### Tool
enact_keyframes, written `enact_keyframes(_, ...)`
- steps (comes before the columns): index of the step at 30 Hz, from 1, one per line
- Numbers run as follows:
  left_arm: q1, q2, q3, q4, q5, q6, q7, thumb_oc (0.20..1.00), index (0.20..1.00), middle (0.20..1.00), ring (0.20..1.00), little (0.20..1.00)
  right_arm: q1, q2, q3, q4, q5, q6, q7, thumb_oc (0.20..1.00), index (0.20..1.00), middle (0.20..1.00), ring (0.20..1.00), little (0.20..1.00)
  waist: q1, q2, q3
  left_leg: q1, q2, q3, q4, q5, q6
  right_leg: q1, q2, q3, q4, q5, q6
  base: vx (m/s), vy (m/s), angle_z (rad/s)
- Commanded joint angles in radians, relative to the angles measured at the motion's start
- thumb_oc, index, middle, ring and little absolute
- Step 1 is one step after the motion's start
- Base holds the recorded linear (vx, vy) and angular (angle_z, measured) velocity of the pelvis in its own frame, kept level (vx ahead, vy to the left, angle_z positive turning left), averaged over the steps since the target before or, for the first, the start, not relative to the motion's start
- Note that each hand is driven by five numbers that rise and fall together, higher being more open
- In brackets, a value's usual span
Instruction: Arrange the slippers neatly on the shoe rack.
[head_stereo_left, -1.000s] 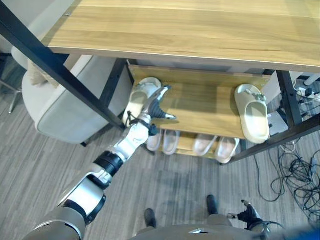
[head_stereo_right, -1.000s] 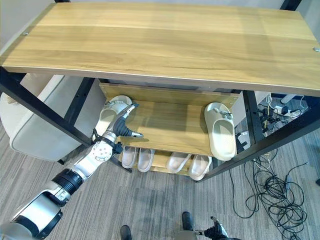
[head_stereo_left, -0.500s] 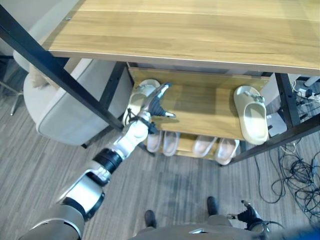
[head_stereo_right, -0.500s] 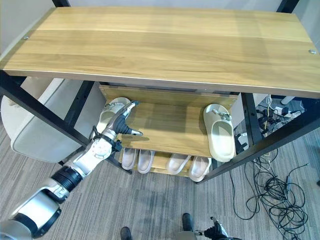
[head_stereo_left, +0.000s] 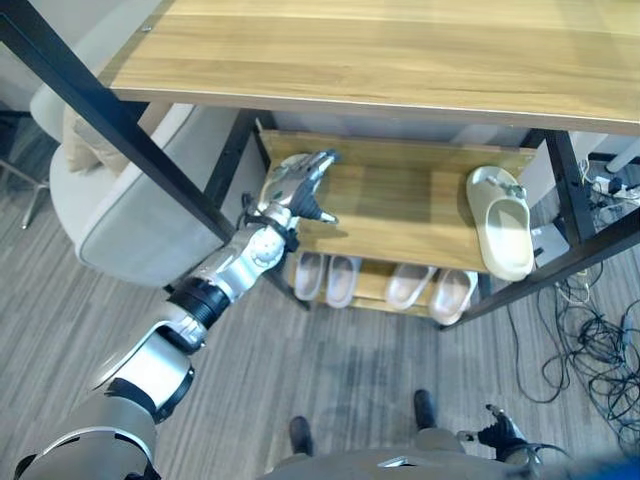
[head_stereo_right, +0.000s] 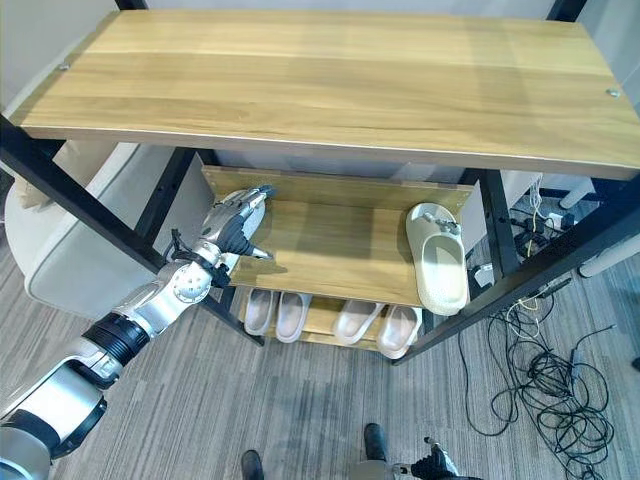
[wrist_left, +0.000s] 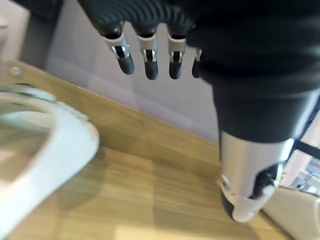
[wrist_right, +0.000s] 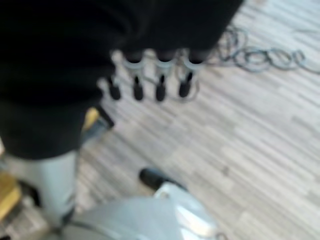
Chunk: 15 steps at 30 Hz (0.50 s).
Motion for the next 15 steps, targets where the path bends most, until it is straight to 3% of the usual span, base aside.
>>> enact_keyframes(1, -0.147, 0.047, 0.063, 0.056, 0.034, -0.020, 0.062, 1.000, 1.000, 1.000, 1.000, 1.000, -0.004, -0.012, 0.005, 0.017, -0.027, 0.004, -0.016, 1.000, 1.000, 1.000, 1.000, 1.000, 0.020, 0.003, 0.021, -0.062, 0.000, -0.061, 0.003, -0.004, -0.015, -0.038, 0.007, -0.036, 0.002, 0.040, 0.045, 0.00, 0.000, 0.00)
enact_keyframes(15, -0.189, 0.099, 0.073, 0.069, 0.125, 0.020, 0.123, 1.000, 1.000, 1.000, 1.000, 1.000, -0.022, -0.015, -0.011, 0.008, -0.004, -0.005, -0.036, 1.000, 1.000, 1.000, 1.000, 1.000, 0.023, -0.005, 0.048, -0.098, 0.003, -0.062, 0.003, 0.005, -0.014, -0.078, 0.009, -0.034, 0.002, 0.053, 0.045, 0.00, 0.002, 0.00)
